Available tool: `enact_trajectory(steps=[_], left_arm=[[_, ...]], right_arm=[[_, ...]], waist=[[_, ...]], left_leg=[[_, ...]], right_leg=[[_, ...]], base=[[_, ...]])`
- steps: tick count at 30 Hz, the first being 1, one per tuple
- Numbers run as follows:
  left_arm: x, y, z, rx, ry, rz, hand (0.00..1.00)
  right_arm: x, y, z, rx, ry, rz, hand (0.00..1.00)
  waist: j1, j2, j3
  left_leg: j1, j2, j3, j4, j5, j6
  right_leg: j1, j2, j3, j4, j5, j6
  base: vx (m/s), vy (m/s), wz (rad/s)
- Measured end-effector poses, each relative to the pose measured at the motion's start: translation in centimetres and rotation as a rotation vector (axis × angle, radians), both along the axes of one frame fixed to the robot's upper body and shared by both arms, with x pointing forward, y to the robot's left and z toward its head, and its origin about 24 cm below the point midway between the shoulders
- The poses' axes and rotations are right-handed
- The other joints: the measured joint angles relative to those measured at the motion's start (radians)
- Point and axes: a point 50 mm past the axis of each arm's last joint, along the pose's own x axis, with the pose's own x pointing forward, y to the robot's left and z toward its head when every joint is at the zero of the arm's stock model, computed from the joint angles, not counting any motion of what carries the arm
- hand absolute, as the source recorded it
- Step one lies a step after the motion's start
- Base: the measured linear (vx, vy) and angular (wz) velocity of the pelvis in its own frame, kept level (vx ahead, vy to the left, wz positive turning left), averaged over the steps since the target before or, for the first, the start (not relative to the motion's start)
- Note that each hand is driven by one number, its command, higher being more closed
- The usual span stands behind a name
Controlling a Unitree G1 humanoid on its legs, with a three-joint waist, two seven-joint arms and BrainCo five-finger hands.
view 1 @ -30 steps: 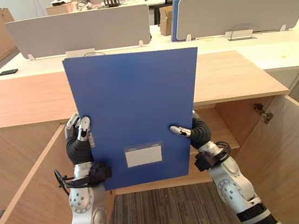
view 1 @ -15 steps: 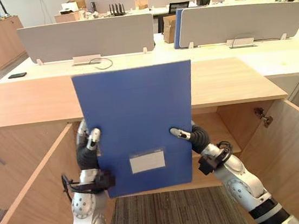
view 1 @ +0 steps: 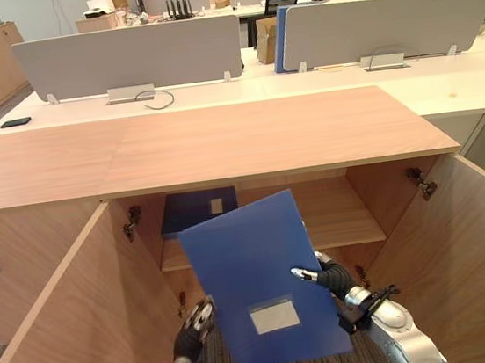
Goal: Walk over to the cabinet, pick up the folder, carry it to the office cabinet, place the folder inside the office cabinet, then close the office cabinet door
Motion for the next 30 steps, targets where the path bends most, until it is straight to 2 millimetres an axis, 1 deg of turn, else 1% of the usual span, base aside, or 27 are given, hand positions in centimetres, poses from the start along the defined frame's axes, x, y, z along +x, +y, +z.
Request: enact_trajectory(steps=[1, 2, 3, 5, 6, 8, 9, 10, 12, 13, 14, 15, 16, 17, 18, 19, 20, 21, 23, 24, 26, 28, 29, 30], left_arm=[[-0.8, 0.7, -0.7, 0.002, 0.046, 0.038, 0.00], [-2.1, 1.4, -1.5, 0.003, 0.109, 0.089, 0.00], [-2.7, 1.7, -1.9, 0.005, 0.141, 0.108, 0.00], [-5.7, 2.7, -3.5, 0.011, 0.279, 0.183, 0.00], [-6.3, 2.8, -3.8, 0.013, 0.308, 0.197, 0.00], [-7.7, 3.2, -4.3, 0.027, 0.374, 0.217, 0.00], [-8.3, 3.3, -4.5, 0.040, 0.402, 0.216, 0.00], [-8.3, 3.3, -4.5, 0.045, 0.406, 0.213, 0.00], [-8.1, 2.8, -4.6, 0.037, 0.408, 0.217, 0.00], [-8.1, 2.7, -4.6, 0.032, 0.409, 0.221, 0.00], [-8.0, 2.3, -4.7, 0.020, 0.408, 0.228, 0.00], [-7.8, 2.1, -4.7, 0.011, 0.403, 0.230, 0.00], [-7.7, 1.9, -4.7, 0.006, 0.399, 0.236, 0.00], [-7.4, 1.7, -4.7, -0.007, 0.391, 0.247, 0.00], [-7.4, 1.7, -4.7, -0.011, 0.386, 0.261, 0.00], [-7.2, 1.8, -4.6, -0.009, 0.378, 0.281, 0.00], [-7.0, 1.9, -4.5, -0.004, 0.369, 0.295, 0.00], [-6.9, 1.8, -4.5, -0.004, 0.365, 0.301, 0.00], [-6.5, 1.9, -4.3, -0.002, 0.342, 0.326, 0.00], [-6.5, 2.0, -4.3, 0.001, 0.336, 0.328, 0.00], [-5.8, 2.4, -3.9, 0.010, 0.298, 0.341, 0.00], [-5.1, 2.6, -3.8, 0.017, 0.278, 0.344, 0.00], [-4.3, 2.9, -3.6, 0.028, 0.260, 0.342, 0.00], [-4.1, 3.1, -3.5, 0.036, 0.256, 0.339, 0.00]], right_arm=[[0.0, -0.4, -0.2, -0.072, -0.001, 0.002, 1.00], [-0.1, -0.8, -0.7, -0.151, 0.009, 0.008, 1.00], [-0.2, -0.9, -1.0, -0.189, 0.016, 0.014, 1.00], [-0.7, -1.4, -2.2, -0.339, 0.048, 0.051, 1.00], [-0.8, -1.5, -2.5, -0.376, 0.055, 0.062, 1.00], [-0.7, -2.0, -2.9, -0.472, 0.063, 0.093, 1.00], [-0.4, -2.5, -3.0, -0.529, 0.063, 0.105, 1.00], [-0.1, -2.6, -2.9, -0.547, 0.057, 0.109, 1.00], [0.9, -3.4, -2.3, -0.578, 0.037, 0.096, 1.00], [1.1, -3.6, -2.2, -0.580, 0.035, 0.087, 1.00], [1.5, -4.0, -2.1, -0.563, 0.039, 0.056, 1.00], [1.9, -4.5, -2.0, -0.538, 0.042, 0.014, 1.00], [2.2, -4.7, -1.8, -0.524, 0.036, -0.010, 1.00], [3.0, -5.1, -1.1, -0.486, 0.018, -0.067, 1.00], [3.4, -5.3, -0.8, -0.453, 0.009, -0.104, 1.00], [4.4, -5.6, 0.1, -0.365, -0.021, -0.187, 1.00], [5.3, -5.7, 1.0, -0.279, -0.057, -0.265, 1.00], [5.8, -5.7, 1.5, -0.246, -0.077, -0.293, 1.00], [7.4, -5.8, 3.3, -0.069, -0.146, -0.405, 1.00], [7.9, -5.7, 3.9, -0.034, -0.167, -0.418, 1.00], [9.5, -5.7, 6.2, 0.132, -0.240, -0.480, 1.00], [10.3, -6.2, 7.7, 0.243, -0.288, -0.524, 1.00], [11.0, -6.9, 9.1, 0.337, -0.337, -0.578, 1.00], [11.3, -7.1, 9.6, 0.364, -0.351, -0.592, 1.00]], waist=[[0.000, 0.001, 0.004], [0.001, 0.000, 0.007], [0.001, 0.000, 0.010], [0.006, 0.000, 0.015], [0.006, 0.001, 0.017], [0.015, 0.005, 0.053], [0.018, 0.014, 0.088], [0.018, 0.019, 0.110], [0.020, 0.052, 0.186], [0.021, 0.063, 0.197], [0.020, 0.083, 0.214], [0.020, 0.094, 0.232], [0.020, 0.099, 0.244], [0.020, 0.097, 0.276], [0.023, 0.093, 0.286], [0.025, 0.091, 0.304], [0.026, 0.087, 0.319], [0.027, 0.086, 0.326], [0.036, 0.074, 0.340], [0.038, 0.070, 0.342], [0.038, 0.052, 0.354], [0.040, 0.042, 0.361], [0.041, 0.031, 0.372], [0.040, 0.022, 0.379]], left_leg=[[0.001, -0.001, 0.001, 0.000, -0.001, -0.002], [0.005, -0.002, 0.001, 0.000, -0.002, -0.007], [0.008, -0.002, 0.002, 0.000, -0.003, -0.007], [0.021, -0.006, 0.008, 0.000, -0.009, -0.007], [0.022, -0.007, 0.009, 0.001, -0.011, -0.007], [0.042, -0.007, 0.022, 0.007, -0.020, -0.008], [0.033, -0.006, 0.032, 0.047, -0.042, -0.005], [0.019, -0.004, 0.033, 0.089, -0.063, -0.003], [-0.042, 0.016, 0.039, 0.269, -0.158, 0.006], [-0.062, 0.023, 0.040, 0.316, -0.181, 0.007], [-0.109, 0.038, 0.040, 0.407, -0.225, 0.012], [-0.148, 0.046, 0.040, 0.477, -0.258, 0.022], [-0.163, 0.047, 0.041, 0.504, -0.272, 0.025], [-0.189, 0.049, 0.049, 0.558, -0.299, 0.030], [-0.209, 0.051, 0.058, 0.588, -0.316, 0.033], [-0.254, 0.053, 0.073, 0.648, -0.345, 0.045], [-0.290, 0.060, 0.104, 0.690, -0.364, 0.048], [-0.308, 0.063, 0.119, 0.711, -0.373, 0.049], [-0.375, 0.080, 0.191, 0.798, -0.415, 0.065], [-0.394, 0.083, 0.205, 0.820, -0.424, 0.066], [-0.473, 0.084, 0.243, 0.890, -0.455, 0.080], [-0.525, 0.086, 0.255, 0.920, -0.459, 0.093], [-0.570, 0.089, 0.263, 0.945, -0.463, 0.100], [-0.584, 0.091, 0.266, 0.954, -0.465, 0.103]], right_leg=[[0.001, 0.000, 0.000, 0.000, -0.001, 0.002], [0.005, -0.002, 0.000, 0.001, 0.000, 0.006], [0.007, -0.003, 0.000, 0.001, 0.000, 0.005], [0.017, -0.006, 0.003, 0.005, -0.006, 0.003], [0.018, -0.007, 0.004, 0.006, -0.007, 0.004], [0.032, -0.011, 0.007, 0.015, -0.014, 0.008], [0.025, -0.018, 0.014, 0.041, -0.022, 0.014], [0.019, -0.024, 0.015, 0.065, -0.030, 0.016], [-0.008, -0.038, 0.028, 0.171, -0.076, 0.024], [-0.020, -0.041, 0.028, 0.199, -0.091, 0.025], [-0.056, -0.044, 0.031, 0.268, -0.122, 0.027], [-0.102, -0.051, 0.033, 0.342, -0.157, 0.025], [-0.120, -0.057, 0.036, 0.379, -0.175, 0.027], [-0.168, -0.071, 0.046, 0.462, -0.214, 0.028], [-0.199, -0.078, 0.056, 0.508, -0.235, 0.028], [-0.262, -0.094, 0.070, 0.594, -0.274, 0.027], [-0.321, -0.108, 0.092, 0.665, -0.305, 0.027], [-0.350, -0.117, 0.100, 0.696, -0.318, 0.029], [-0.469, -0.142, 0.152, 0.820, -0.364, 0.037], [-0.501, -0.148, 0.168, 0.852, -0.373, 0.035], [-0.616, -0.168, 0.216, 0.952, -0.406, 0.045], [-0.678, -0.173, 0.234, 0.990, -0.407, 0.056], [-0.733, -0.177, 0.244, 1.023, -0.410, 0.061], [-0.751, -0.180, 0.245, 1.034, -0.412, 0.062]], base=[[0.06, -0.011, 0.00], [0.05, -0.009, -0.01], [0.07, -0.012, -0.05], [0.08, -0.014, -0.07], [0.08, -0.014, -0.04], [0.05, -0.003, -0.10], [0.00, 0.011, -0.14], [-0.04, 0.024, -0.15], [-0.06, 0.040, -0.10], [-0.11, 0.070, -0.07], [-0.14, 0.080, -0.03], [-0.11, 0.067, -0.02], [-0.16, 0.076, -0.03], [-0.14, 0.062, -0.08], [-0.21, 0.096, -0.15], [-0.17, 0.083, -0.21], [-0.17, 0.080, -0.20], [-0.14, 0.081, -0.23], [-0.10, 0.082, -0.31], [-0.08, 0.093, -0.35], [-0.06, 0.103, -0.26], [-0.02, 0.089, -0.09], [-0.01, 0.071, -0.01], [-0.01, 0.094, -0.01]])
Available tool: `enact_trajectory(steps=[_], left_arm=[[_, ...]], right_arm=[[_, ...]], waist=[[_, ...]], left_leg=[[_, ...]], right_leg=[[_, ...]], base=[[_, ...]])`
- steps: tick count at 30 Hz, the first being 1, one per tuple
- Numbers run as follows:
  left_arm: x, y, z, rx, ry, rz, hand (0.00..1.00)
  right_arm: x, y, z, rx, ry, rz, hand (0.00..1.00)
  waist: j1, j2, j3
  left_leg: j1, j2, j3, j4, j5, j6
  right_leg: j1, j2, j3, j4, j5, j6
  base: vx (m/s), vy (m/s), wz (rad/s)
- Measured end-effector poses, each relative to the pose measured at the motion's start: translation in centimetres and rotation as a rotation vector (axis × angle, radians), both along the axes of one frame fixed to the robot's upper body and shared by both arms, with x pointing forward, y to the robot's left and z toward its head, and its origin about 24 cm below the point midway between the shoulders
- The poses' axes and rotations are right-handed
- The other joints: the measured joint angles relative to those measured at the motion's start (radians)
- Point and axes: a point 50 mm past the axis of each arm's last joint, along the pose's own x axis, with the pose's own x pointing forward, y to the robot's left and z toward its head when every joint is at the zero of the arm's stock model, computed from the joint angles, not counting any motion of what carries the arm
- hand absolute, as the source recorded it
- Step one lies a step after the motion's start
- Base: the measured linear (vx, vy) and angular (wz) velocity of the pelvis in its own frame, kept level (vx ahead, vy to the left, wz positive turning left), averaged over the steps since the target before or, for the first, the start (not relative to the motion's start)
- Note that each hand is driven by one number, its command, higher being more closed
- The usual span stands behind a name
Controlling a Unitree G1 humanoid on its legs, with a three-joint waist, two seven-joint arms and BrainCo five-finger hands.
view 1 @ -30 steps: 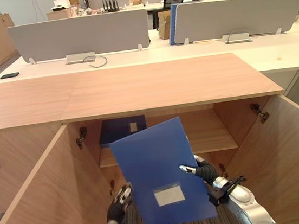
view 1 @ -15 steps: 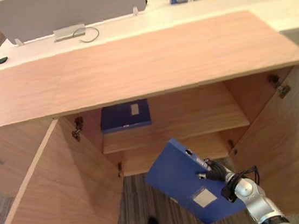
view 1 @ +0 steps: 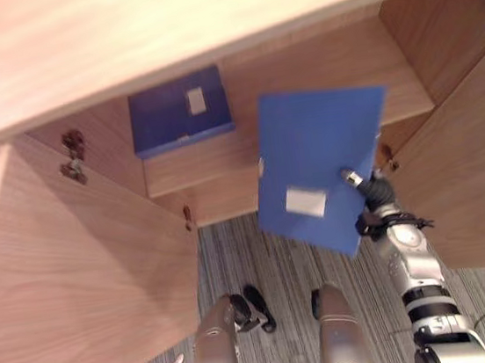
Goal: Walk over to the cabinet, pick up the folder, carry it to the office cabinet, place the folder inside the office cabinet, then close the office cabinet door
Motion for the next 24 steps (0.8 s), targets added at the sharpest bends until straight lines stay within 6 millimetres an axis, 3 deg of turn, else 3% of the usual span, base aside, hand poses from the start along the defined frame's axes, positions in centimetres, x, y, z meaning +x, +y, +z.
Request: enact_trajectory(steps=[2, 6, 13, 18, 20, 23, 24], left_arm=[[0.8, 0.4, 0.3, 0.023, -0.014, -0.012, 0.00], [1.4, 0.4, 0.5, 0.032, -0.031, -0.028, 0.00], [2.7, -0.3, 1.1, 0.036, -0.066, -0.098, 0.00], [3.4, -0.4, 1.6, 0.055, -0.086, -0.113, 0.00], [3.8, -0.5, 1.9, 0.066, -0.102, -0.110, 0.00], [4.1, -0.6, 2.1, 0.076, -0.112, -0.106, 0.00], [4.2, -0.7, 2.2, 0.076, -0.117, -0.105, 0.00]], right_arm=[[0.9, -1.4, 1.5, 0.083, -0.051, -0.051, 1.00], [1.5, -2.6, 3.2, 0.223, -0.123, -0.076, 1.00], [3.1, -1.7, 6.4, 0.460, -0.248, -0.017, 1.00], [5.2, 1.2, 13.4, 0.640, -0.433, 0.132, 1.00], [5.6, 2.1, 17.8, 0.744, -0.545, 0.190, 1.00], [5.5, 2.1, 20.9, 0.879, -0.625, 0.217, 1.00], [5.5, 1.8, 21.1, 0.905, -0.630, 0.206, 1.00]], waist=[[0.001, -0.019, 0.016], [0.004, -0.013, 0.046], [0.029, 0.017, 0.080], [0.048, 0.021, 0.091], [0.062, 0.022, 0.095], [0.085, 0.024, 0.096], [0.092, 0.024, 0.096]], left_leg=[[-0.052, 0.011, 0.001, 0.029, -0.004, 0.005], [-0.110, 0.026, -0.015, 0.061, -0.007, 0.010], [-0.222, 0.041, -0.067, 0.124, -0.007, 0.017], [-0.272, 0.041, -0.074, 0.148, -0.006, 0.020], [-0.293, 0.042, -0.075, 0.161, -0.005, 0.021], [-0.304, 0.038, -0.086, 0.166, -0.008, 0.015], [-0.307, 0.036, -0.089, 0.166, -0.008, 0.015]], right_leg=[[-0.053, -0.001, -0.006, 0.027, 0.000, 0.000], [-0.092, 0.001, -0.026, 0.040, 0.000, 0.000], [-0.156, -0.004, -0.078, 0.079, -0.002, -0.004], [-0.199, -0.013, -0.087, 0.105, -0.003, -0.005], [-0.219, -0.018, -0.088, 0.119, -0.003, -0.004], [-0.219, -0.031, -0.108, 0.123, -0.006, -0.004], [-0.219, -0.033, -0.112, 0.123, -0.006, -0.005]], base=[[-0.02, 0.079, 0.03], [-0.02, 0.045, 0.08], [-0.04, 0.022, 0.17], [-0.04, -0.006, 0.09], [-0.04, -0.021, 0.07], [-0.03, -0.030, 0.13], [-0.02, -0.036, 0.16]])
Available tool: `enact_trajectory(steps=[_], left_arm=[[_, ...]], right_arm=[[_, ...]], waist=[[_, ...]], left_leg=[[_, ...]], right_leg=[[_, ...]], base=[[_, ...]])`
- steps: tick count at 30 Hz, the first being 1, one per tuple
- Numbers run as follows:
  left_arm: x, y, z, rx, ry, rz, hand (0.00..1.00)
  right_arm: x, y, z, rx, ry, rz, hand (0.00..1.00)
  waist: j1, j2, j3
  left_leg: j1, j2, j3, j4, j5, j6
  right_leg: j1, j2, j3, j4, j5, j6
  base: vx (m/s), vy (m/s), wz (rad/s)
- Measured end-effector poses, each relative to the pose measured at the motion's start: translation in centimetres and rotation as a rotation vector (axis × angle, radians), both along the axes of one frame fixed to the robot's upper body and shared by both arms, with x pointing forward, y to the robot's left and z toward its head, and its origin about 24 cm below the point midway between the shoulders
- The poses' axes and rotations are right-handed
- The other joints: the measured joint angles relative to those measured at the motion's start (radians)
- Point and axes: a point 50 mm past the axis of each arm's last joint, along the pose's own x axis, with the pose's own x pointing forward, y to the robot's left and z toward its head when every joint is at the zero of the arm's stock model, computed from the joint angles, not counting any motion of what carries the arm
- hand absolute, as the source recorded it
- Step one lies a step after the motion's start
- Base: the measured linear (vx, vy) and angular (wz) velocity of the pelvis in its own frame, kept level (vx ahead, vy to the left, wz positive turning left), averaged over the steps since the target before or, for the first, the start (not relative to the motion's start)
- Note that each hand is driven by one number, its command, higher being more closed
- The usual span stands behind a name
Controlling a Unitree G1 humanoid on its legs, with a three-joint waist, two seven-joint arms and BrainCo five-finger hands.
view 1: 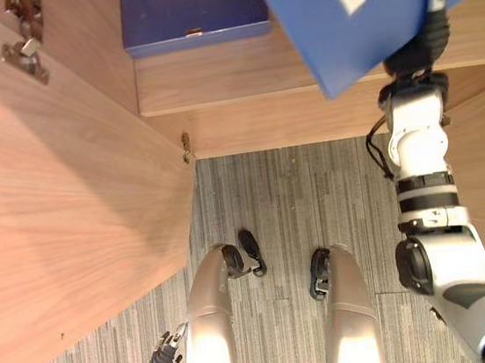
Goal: Walk over to the cabinet, pick up the folder, carry it to the office cabinet, place the folder inside the office cabinet, then close the office cabinet door
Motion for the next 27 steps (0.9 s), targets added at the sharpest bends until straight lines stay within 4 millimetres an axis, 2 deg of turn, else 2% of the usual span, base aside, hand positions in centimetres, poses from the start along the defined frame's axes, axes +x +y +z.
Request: enact_trajectory(steps=[6, 10, 15, 21, 25, 27], left_arm=[[0.3, -0.3, 0.2, -0.014, -0.017, 0.037, 0.00], [0.4, -0.4, 0.3, -0.003, -0.017, 0.042, 0.00], [0.7, -0.7, 0.4, -0.002, -0.024, 0.054, 0.00], [0.8, -0.7, 0.5, 0.005, -0.022, 0.071, 0.00], [0.9, -0.8, 0.5, 0.006, -0.023, 0.074, 0.00], [1.1, -0.8, 0.6, 0.007, -0.029, 0.074, 0.00]], right_arm=[[0.2, -3.0, 2.0, 0.365, -0.022, -0.018, 1.00], [0.4, -3.5, 3.0, 0.468, -0.015, -0.011, 1.00], [1.2, -4.2, 2.2, 0.613, 0.077, 0.006, 1.00], [1.8, -4.6, 0.9, 0.688, 0.182, 0.012, 1.00], [1.9, -4.9, 1.1, 0.699, 0.214, 0.007, 1.00], [1.9, -5.2, 1.5, 0.692, 0.218, 0.009, 1.00]], waist=[[0.032, 0.001, 0.000], [0.040, 0.005, -0.003], [0.056, 0.014, -0.008], [0.061, 0.019, -0.011], [0.061, 0.026, -0.012], [0.063, 0.038, -0.018]], left_leg=[[-0.019, -0.016, -0.016, -0.001, 0.005, -0.001], [-0.040, -0.016, -0.028, -0.004, 0.013, 0.000], [-0.069, -0.015, -0.045, -0.004, 0.029, 0.000], [-0.083, -0.015, -0.066, -0.005, 0.039, -0.010], [-0.092, -0.015, -0.073, -0.009, 0.046, -0.014], [-0.106, -0.016, -0.083, -0.009, 0.050, -0.016]], right_leg=[[-0.002, -0.021, -0.025, 0.005, -0.009, -0.002], [-0.014, -0.021, -0.039, 0.001, -0.012, -0.007], [-0.031, -0.022, -0.062, 0.006, -0.017, -0.017], [-0.031, -0.024, -0.085, 0.011, -0.025, -0.032], [-0.035, -0.024, -0.094, 0.011, -0.026, -0.035], [-0.039, -0.024, -0.105, 0.011, -0.027, -0.037]], base=[[-0.02, -0.054, 0.13], [0.00, -0.076, 0.04], [0.00, -0.100, 0.10], [-0.03, -0.106, 0.08], [-0.03, -0.071, 0.05], [-0.02, -0.081, 0.08]])
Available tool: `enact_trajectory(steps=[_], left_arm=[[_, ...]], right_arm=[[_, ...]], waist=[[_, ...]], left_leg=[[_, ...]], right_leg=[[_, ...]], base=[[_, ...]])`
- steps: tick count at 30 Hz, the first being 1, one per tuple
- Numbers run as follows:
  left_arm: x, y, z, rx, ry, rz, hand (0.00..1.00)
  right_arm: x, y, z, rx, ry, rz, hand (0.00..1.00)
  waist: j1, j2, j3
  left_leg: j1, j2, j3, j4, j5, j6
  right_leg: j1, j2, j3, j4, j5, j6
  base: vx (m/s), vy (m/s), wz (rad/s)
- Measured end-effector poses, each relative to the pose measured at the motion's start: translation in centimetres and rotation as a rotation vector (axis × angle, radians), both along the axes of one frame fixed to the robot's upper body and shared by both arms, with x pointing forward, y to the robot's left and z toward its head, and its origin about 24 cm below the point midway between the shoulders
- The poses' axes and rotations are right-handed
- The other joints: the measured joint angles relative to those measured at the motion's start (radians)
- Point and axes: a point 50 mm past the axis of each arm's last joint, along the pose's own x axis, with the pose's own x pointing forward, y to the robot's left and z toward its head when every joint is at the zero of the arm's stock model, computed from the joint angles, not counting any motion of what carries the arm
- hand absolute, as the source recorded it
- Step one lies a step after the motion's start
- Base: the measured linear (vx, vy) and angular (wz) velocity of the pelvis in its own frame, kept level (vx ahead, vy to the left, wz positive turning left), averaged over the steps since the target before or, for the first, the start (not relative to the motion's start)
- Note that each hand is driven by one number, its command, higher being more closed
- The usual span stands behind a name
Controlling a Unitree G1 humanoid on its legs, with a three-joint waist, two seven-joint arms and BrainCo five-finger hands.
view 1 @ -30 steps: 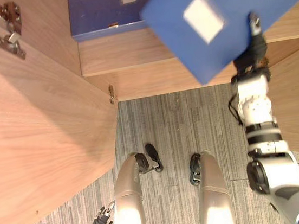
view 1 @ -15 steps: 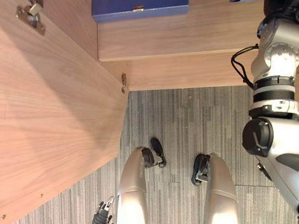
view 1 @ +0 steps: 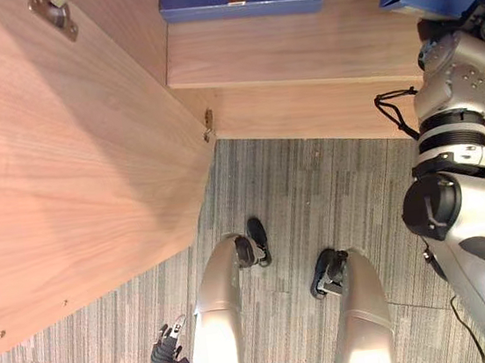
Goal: Walk over to the cabinet, pick up the folder, carry it to the office cabinet, place the folder inside the office cabinet, then close the office cabinet door
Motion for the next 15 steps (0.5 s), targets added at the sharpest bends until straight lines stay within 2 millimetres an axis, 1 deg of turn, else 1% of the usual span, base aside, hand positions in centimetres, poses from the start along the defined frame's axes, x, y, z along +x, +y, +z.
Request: enact_trajectory(steps=[5, 7, 9, 11, 12, 15], left_arm=[[0.2, 0.0, 0.1, -0.001, -0.006, 0.000, 0.00], [0.3, -0.1, 0.1, -0.001, -0.010, 0.001, 0.00], [0.5, -0.2, 0.2, -0.007, -0.017, 0.010, 0.00], [0.5, -0.2, 0.2, -0.013, -0.018, 0.026, 0.00], [0.5, -0.2, 0.2, -0.013, -0.020, 0.026, 0.00], [0.6, -0.3, 0.2, -0.014, -0.021, 0.028, 0.00]], right_arm=[[-0.1, -0.2, 0.8, -0.028, -0.001, 0.010, 1.00], [-0.3, -0.7, 1.7, -0.039, -0.011, 0.002, 1.00], [-0.8, -1.5, 2.7, -0.066, -0.021, -0.026, 1.00], [-0.9, -1.7, 2.9, -0.089, -0.015, -0.035, 1.00], [-0.9, -1.7, 3.0, -0.118, -0.009, -0.043, 0.00], [-1.1, -1.6, 3.7, -0.155, -0.014, -0.046, 0.00]], waist=[[0.002, 0.005, 0.002], [0.002, 0.007, 0.002], [0.003, 0.018, 0.009], [0.003, 0.019, 0.009], [0.002, 0.019, 0.010], [0.002, 0.022, 0.011]], left_leg=[[-0.007, 0.001, 0.000, -0.003, 0.003, 0.001], [-0.023, 0.001, -0.001, -0.003, 0.007, 0.001], [-0.039, 0.001, -0.005, 0.000, 0.011, 0.004], [-0.044, 0.001, -0.005, 0.000, 0.012, 0.004], [-0.048, 0.001, -0.005, 0.000, 0.013, 0.004], [-0.055, 0.001, -0.005, 0.000, 0.016, 0.002]], right_leg=[[-0.010, 0.001, 0.000, 0.001, -0.001, -0.002], [-0.027, 0.002, -0.001, 0.003, -0.001, -0.002], [-0.039, 0.001, -0.005, 0.007, 0.000, -0.003], [-0.045, 0.001, -0.004, 0.008, 0.000, -0.003], [-0.051, 0.001, -0.004, 0.011, 0.000, -0.003], [-0.060, 0.001, -0.003, 0.016, 0.000, -0.003]], base=[[-0.01, -0.063, 0.01], [-0.01, -0.057, 0.03], [-0.02, -0.050, 0.05], [-0.01, -0.038, 0.01], [-0.01, -0.046, 0.01], [-0.02, -0.061, 0.01]])
